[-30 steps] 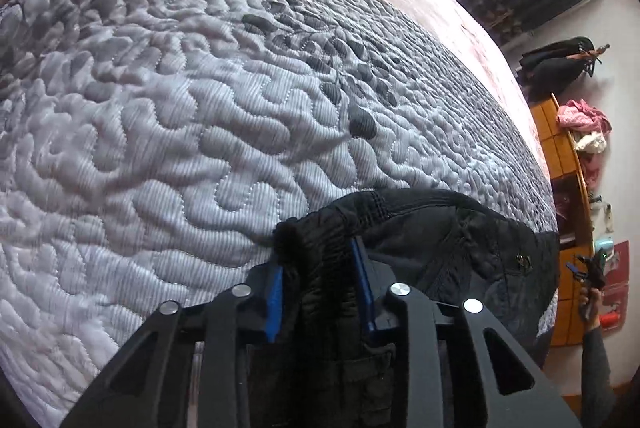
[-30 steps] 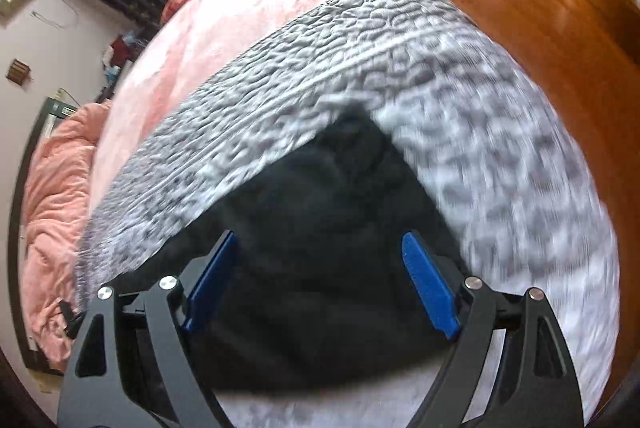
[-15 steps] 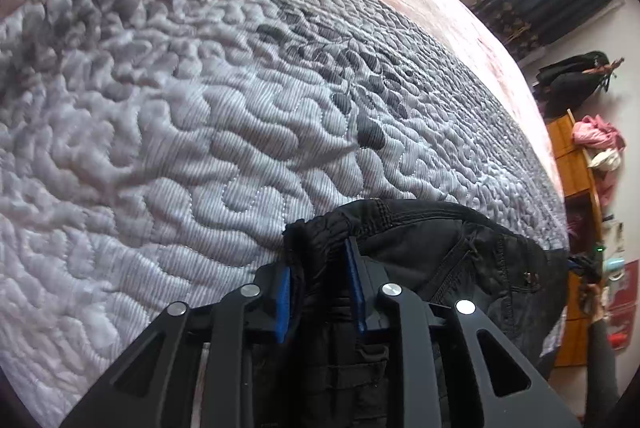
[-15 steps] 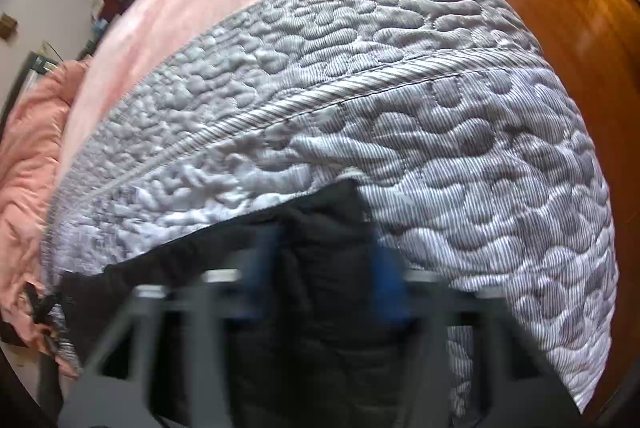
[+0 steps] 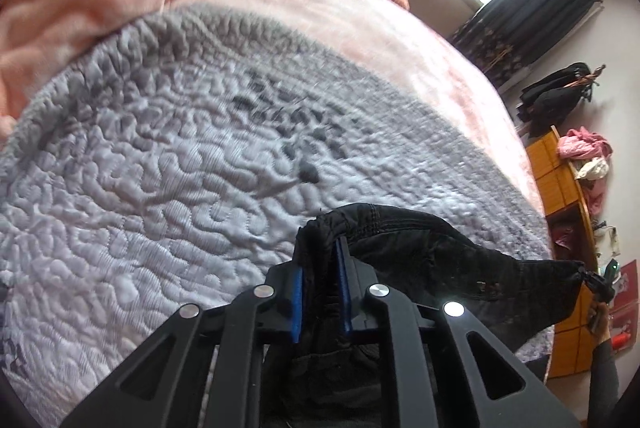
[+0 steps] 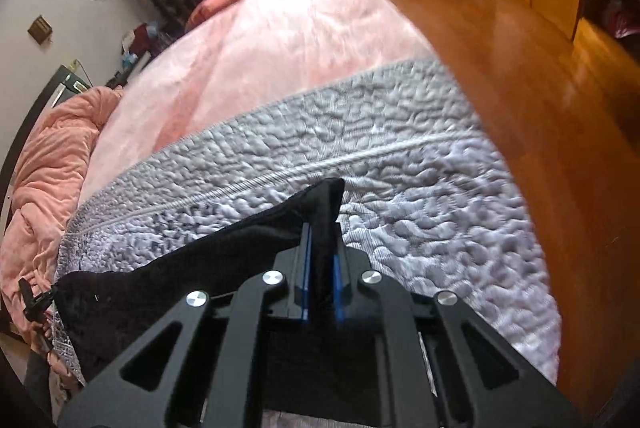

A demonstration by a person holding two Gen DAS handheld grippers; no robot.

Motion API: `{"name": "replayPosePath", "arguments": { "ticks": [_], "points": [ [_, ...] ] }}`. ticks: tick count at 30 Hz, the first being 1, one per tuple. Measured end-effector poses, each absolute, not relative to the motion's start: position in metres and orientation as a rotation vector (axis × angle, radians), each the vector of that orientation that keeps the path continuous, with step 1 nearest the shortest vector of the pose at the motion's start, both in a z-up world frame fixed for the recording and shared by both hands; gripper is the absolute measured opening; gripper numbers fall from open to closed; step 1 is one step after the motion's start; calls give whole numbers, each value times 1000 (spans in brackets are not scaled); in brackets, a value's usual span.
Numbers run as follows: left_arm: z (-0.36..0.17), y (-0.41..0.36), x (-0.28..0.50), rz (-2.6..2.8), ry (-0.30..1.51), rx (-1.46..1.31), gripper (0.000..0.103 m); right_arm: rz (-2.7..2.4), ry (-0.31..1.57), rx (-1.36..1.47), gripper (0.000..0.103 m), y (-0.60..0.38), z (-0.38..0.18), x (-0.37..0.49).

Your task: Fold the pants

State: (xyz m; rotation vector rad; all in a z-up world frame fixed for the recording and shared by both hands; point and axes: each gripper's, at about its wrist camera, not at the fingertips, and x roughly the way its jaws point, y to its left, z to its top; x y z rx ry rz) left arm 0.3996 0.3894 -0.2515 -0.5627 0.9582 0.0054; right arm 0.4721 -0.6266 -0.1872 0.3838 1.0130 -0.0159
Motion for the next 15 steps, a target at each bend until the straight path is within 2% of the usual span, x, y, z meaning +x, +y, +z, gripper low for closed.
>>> {"name": "replayPosePath", "arguments": {
  "ticks": [7,15],
  "points": [
    [-196,378,354,-53,869,-567,13,-77,891,387,6,-636,-131,387],
    [-170,371,291,-82,804,-595,13,-159,804,441,0,-650,-134,289]
  ]
}}
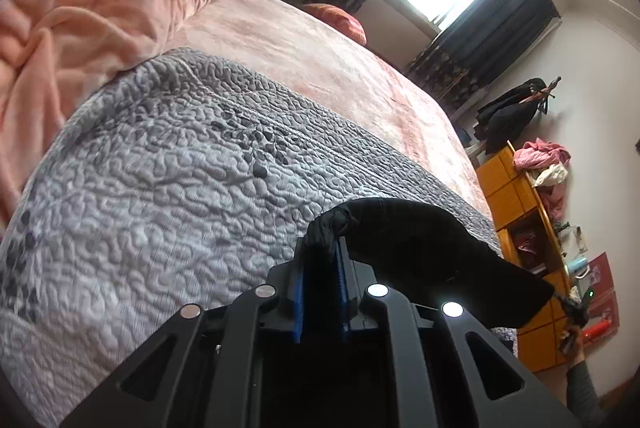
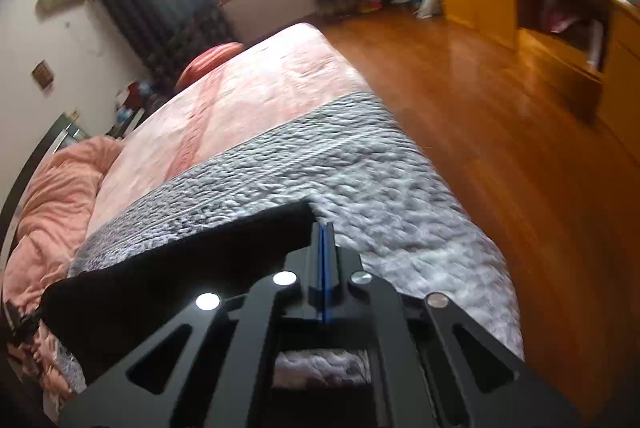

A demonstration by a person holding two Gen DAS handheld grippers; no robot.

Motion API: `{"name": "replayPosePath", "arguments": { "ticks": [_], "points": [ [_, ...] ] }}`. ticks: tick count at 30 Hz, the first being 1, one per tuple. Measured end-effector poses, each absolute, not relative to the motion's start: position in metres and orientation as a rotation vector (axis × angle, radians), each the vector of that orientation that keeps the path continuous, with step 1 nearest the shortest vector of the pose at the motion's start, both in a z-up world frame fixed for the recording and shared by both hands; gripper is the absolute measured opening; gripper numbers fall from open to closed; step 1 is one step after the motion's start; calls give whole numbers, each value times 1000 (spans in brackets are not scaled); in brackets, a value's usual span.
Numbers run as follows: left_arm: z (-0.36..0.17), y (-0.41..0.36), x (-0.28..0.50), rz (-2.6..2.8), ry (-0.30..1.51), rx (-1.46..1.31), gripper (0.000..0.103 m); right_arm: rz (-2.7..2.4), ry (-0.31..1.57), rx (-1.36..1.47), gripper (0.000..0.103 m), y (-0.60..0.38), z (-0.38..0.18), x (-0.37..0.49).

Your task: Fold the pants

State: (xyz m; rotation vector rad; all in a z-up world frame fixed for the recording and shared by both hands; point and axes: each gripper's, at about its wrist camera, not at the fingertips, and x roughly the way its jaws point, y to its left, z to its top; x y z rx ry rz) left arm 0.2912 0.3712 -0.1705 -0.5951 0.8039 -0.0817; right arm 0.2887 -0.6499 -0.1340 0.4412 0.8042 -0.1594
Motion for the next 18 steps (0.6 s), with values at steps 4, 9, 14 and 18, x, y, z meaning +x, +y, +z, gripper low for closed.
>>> {"name": "replayPosePath", "arguments": {
  "ticks": [4,9,14,18],
  "points": [
    [-170,366,258,-76,785,-575,13,-138,776,572,0,-662,-146,237],
    [-175,350,254,-84,826,-477,13,-83,897,586,1,-643,-181,240],
    [-198,374,291,-18,895,-551,13,-20,1035,620,56,-613,-208,321],
    [-215,385,315,28,929,-547,13,-17,1105,600,66,-611,-226,411]
  ]
}}
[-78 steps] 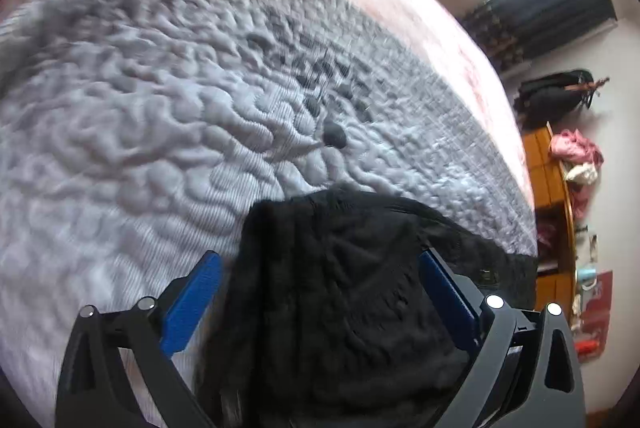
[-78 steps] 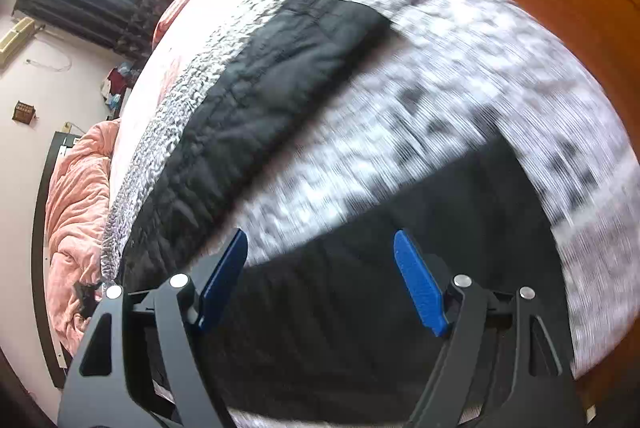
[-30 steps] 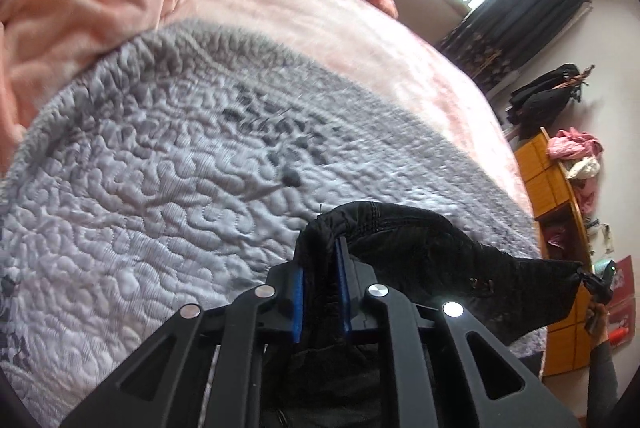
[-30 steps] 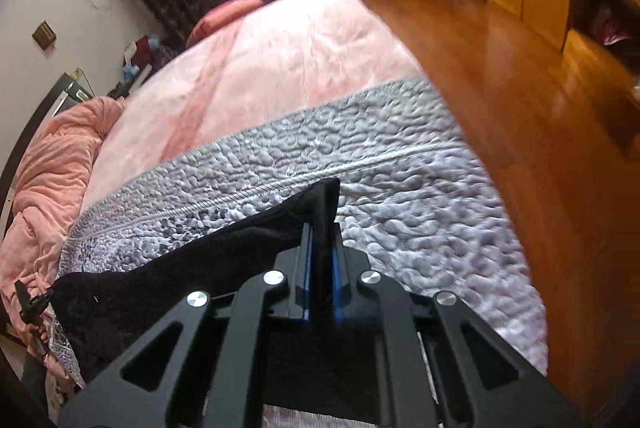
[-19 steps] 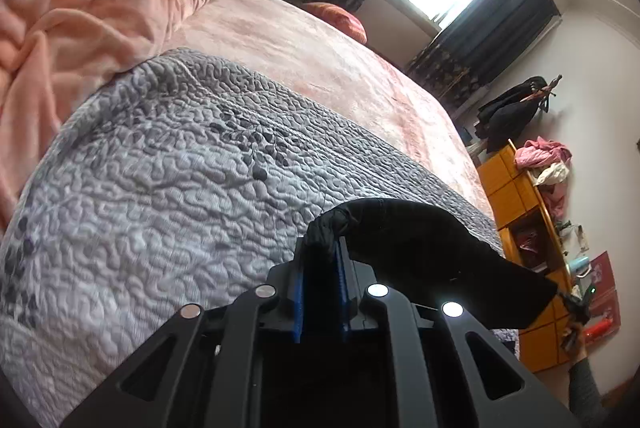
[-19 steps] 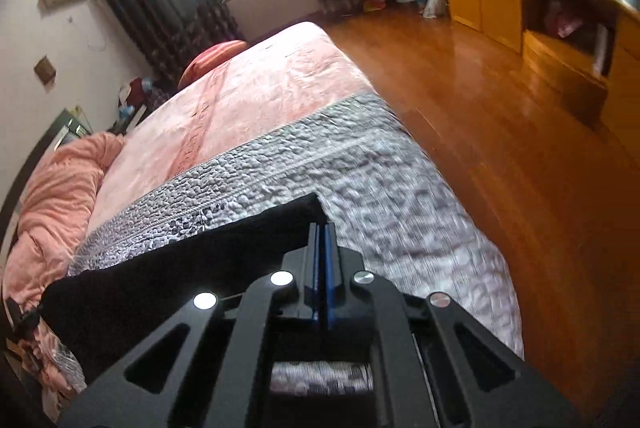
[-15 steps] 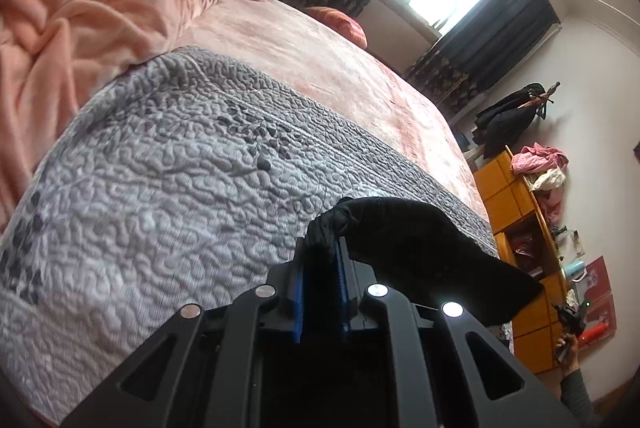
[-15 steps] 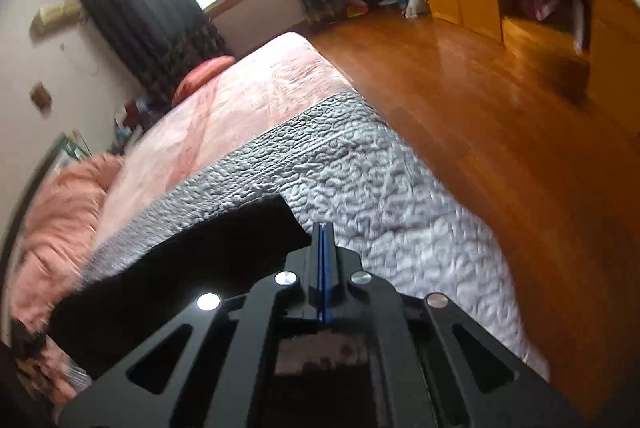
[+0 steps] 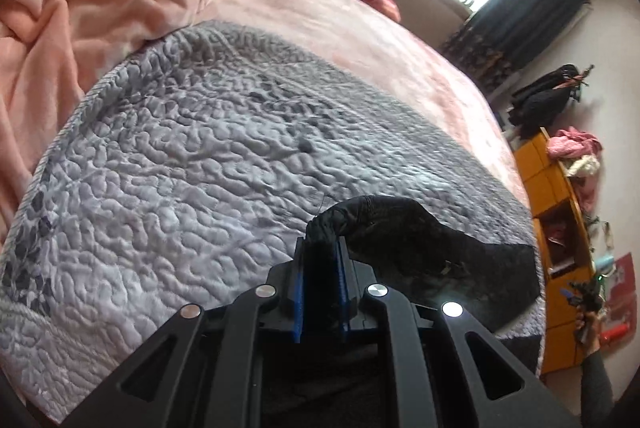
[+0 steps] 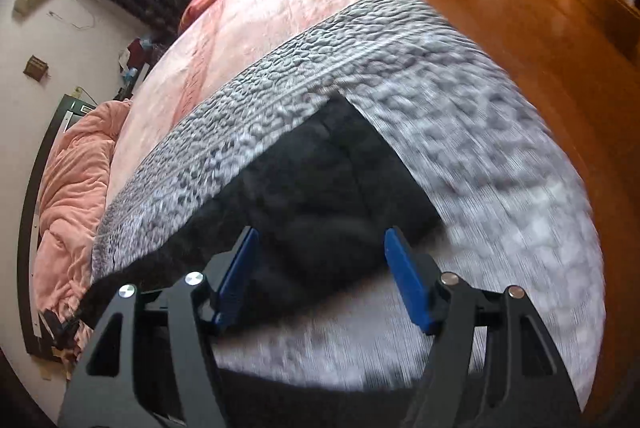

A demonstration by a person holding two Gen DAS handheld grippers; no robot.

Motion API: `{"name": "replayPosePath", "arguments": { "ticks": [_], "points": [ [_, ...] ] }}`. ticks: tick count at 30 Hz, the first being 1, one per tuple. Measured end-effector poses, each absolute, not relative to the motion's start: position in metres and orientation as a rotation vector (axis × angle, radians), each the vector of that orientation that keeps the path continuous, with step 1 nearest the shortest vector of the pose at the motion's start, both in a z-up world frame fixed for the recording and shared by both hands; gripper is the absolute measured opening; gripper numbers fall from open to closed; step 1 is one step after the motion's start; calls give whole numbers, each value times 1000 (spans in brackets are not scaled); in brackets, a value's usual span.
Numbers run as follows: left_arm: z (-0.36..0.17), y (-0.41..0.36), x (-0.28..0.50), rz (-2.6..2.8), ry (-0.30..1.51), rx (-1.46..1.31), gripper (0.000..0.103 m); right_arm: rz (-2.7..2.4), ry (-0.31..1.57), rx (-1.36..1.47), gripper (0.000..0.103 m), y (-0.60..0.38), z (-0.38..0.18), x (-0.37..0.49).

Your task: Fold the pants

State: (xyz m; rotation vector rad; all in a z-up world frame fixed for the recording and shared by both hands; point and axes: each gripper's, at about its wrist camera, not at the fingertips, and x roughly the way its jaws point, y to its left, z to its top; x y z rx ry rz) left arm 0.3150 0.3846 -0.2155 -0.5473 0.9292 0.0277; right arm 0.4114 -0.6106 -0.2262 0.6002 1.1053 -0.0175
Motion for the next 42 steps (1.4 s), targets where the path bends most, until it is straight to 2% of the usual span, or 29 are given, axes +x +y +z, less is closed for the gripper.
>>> {"name": "replayPosePath", "arguments": {
  "ticks": [6,10,13,14,15,16,17,19,28,34,38,42],
  "points": [
    [-259,405,351,119,981,-584,13,-8,1198,566,66,-629,-285,515],
    [-283,409,368,149,1010,-572,13,26,1235,544,66,-643,-322,554],
    [-290,410,372,156,1006,-581,13,98,1249,539,71,-641,-337,568],
    [-293,410,372,162,1009,-583,13,117,1251,522,70,-639,-337,569],
    [-294,410,373,166,1013,-581,13,128,1251,505,63,-637,-337,570],
    [-294,410,373,173,1016,-578,13,144,1254,497,29,-637,-336,569],
    [-293,409,373,177,1017,-573,13,172,1260,526,13,-638,-335,566],
    [-289,407,373,180,1013,-565,13,196,1213,502,8,-634,-319,556],
    [-236,397,348,126,906,-572,12,196,1025,475,5,-626,-212,481],
    [-194,378,313,40,818,-572,12,155,917,456,4,-627,-146,396],
    [-177,370,286,1,783,-576,12,124,871,447,4,-629,-121,331],
    [-166,364,249,-25,749,-587,12,89,846,426,4,-625,-118,270]
  ]
}}
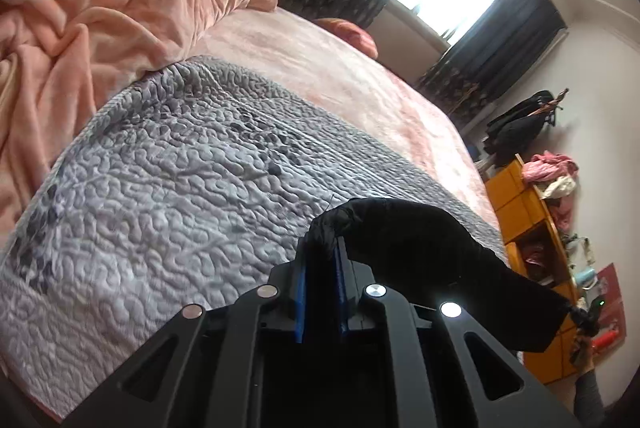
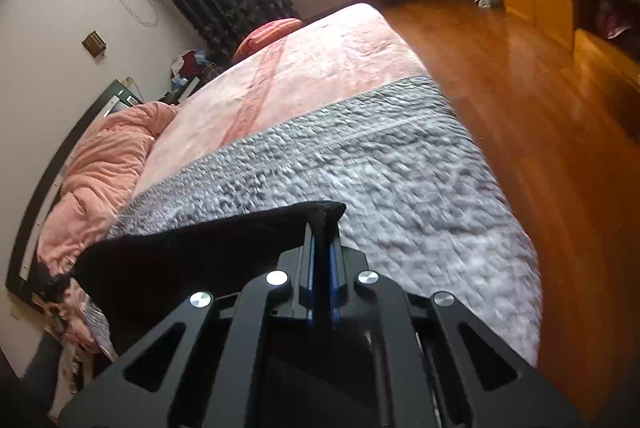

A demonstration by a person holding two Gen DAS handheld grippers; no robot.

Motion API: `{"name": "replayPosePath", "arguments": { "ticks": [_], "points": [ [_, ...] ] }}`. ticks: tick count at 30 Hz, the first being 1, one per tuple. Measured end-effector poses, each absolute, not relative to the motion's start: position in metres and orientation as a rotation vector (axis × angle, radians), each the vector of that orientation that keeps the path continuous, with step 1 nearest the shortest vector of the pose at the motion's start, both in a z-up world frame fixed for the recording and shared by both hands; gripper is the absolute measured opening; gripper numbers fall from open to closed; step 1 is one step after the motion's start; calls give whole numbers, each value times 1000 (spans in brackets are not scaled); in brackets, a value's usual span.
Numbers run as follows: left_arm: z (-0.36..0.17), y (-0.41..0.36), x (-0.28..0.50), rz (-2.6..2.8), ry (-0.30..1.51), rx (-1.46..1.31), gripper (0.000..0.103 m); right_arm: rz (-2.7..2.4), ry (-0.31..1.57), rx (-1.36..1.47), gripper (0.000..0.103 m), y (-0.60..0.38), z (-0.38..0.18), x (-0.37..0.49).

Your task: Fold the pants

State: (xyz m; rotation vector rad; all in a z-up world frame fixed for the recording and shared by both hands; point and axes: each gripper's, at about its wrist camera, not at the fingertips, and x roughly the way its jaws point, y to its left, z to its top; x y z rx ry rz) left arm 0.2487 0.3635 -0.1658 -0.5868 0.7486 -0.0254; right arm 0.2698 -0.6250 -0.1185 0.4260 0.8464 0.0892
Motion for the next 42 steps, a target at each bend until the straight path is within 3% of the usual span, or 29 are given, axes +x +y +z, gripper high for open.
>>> {"name": "replayPosePath", "arguments": {
  "ticks": [9,24,27,28,29,31,34,35,37,41,42],
  "points": [
    [-171,359,170,-39,718,-624,12,7,758,376,4,-601,-126,171],
    [-274,376,84,32,806,-789,16,-124,689,447,8,-580,-161,82],
    [-296,381,76,64,824,-838,18,-145,673,484,15,-580,-167,65],
    [-304,383,73,75,833,-859,17,-149,672,510,25,-580,-171,59],
    [-315,385,71,87,851,-882,17,-157,684,531,43,-579,-178,53],
    [-333,385,68,114,891,-904,16,-174,707,567,57,-578,-192,44],
    [-357,385,57,166,926,-942,17,-222,776,667,58,-576,-223,26],
    [-362,386,53,176,928,-964,19,-240,792,694,62,-576,-230,21],
    [-368,387,43,211,933,-997,39,-293,832,797,65,-581,-255,4],
    [-356,383,25,240,905,-967,50,-297,807,1022,65,-590,-290,-31],
    [-351,381,22,244,893,-955,58,-294,789,1072,65,-591,-295,-38]
  ]
}}
